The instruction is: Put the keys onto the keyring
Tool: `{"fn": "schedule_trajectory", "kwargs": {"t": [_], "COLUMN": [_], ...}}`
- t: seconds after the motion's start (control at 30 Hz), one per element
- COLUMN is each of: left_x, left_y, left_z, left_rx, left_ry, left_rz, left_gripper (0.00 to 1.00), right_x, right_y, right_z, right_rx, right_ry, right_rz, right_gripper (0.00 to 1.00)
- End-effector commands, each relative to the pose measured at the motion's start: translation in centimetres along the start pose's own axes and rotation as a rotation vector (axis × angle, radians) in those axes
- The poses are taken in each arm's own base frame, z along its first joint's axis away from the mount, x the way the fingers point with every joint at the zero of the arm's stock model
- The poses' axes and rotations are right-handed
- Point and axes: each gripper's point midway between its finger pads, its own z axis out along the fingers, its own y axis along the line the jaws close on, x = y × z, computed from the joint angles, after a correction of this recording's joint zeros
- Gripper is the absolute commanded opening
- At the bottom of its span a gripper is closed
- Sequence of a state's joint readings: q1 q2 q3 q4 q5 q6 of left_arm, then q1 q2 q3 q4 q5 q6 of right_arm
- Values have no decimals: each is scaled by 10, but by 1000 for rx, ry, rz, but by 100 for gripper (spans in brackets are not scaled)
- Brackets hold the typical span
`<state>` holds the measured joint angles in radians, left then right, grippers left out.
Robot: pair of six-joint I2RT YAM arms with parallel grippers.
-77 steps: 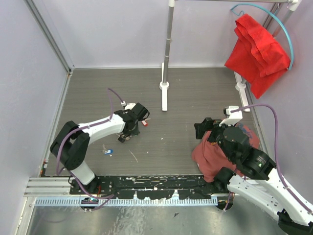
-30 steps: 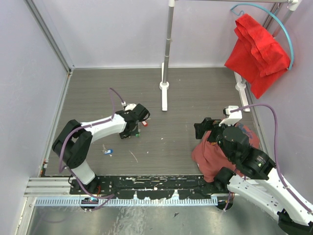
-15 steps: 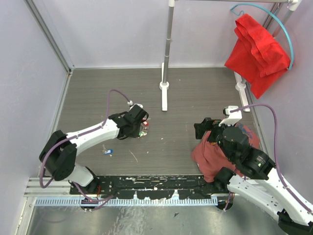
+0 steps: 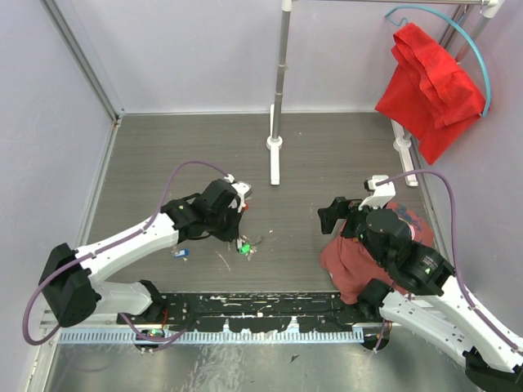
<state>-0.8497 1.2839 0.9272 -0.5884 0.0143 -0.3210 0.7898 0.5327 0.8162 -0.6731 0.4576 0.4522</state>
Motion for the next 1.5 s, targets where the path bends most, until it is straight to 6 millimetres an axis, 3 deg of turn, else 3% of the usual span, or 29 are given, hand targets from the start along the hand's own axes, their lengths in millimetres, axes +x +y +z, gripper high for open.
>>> {"fn": "schedule_trajectory", "kwargs": {"t": [0.0,0.13,0.23,0.43,0.57,0.77,0.97,1.1,1.23,1.47], "left_x": [-9,-11,-12,-5,-4,23,68,89,108,111], "left_y": [-22,-38,-42,-28,-12,8,20,16,16,13], "left_z": [-25,-38,-42,-32,-30,-27,-24,-23,-24,-14], "left_rx": [104,170,193,107,0,-80,-125,-101,-129,-165], "left_ry": [-27,-27,-26,10,-13,-73,-6,70,139,171], "left_rz": [91,148,164,137,11,-228,-369,-349,-291,-223], "left_gripper": [0,0,0,0,13,20,19,20,31,38], "right_x": [-9,-6,8,25,29,33,42,50,52,53], "right_y": [18,38,58,67,62,52,55,59,60,61], "right_z": [1,0,-1,7,11,15,20,24,27,28], "right_rx": [-88,-197,-315,-363,-330,-273,-268,-277,-276,-275], "right_ry": [-31,-1,65,110,119,122,168,192,198,207], "right_rz": [25,-45,-111,-115,-91,-80,-66,-50,-39,-41], "right_gripper": [100,100,100,100,100,100,100,100,100,100]}}
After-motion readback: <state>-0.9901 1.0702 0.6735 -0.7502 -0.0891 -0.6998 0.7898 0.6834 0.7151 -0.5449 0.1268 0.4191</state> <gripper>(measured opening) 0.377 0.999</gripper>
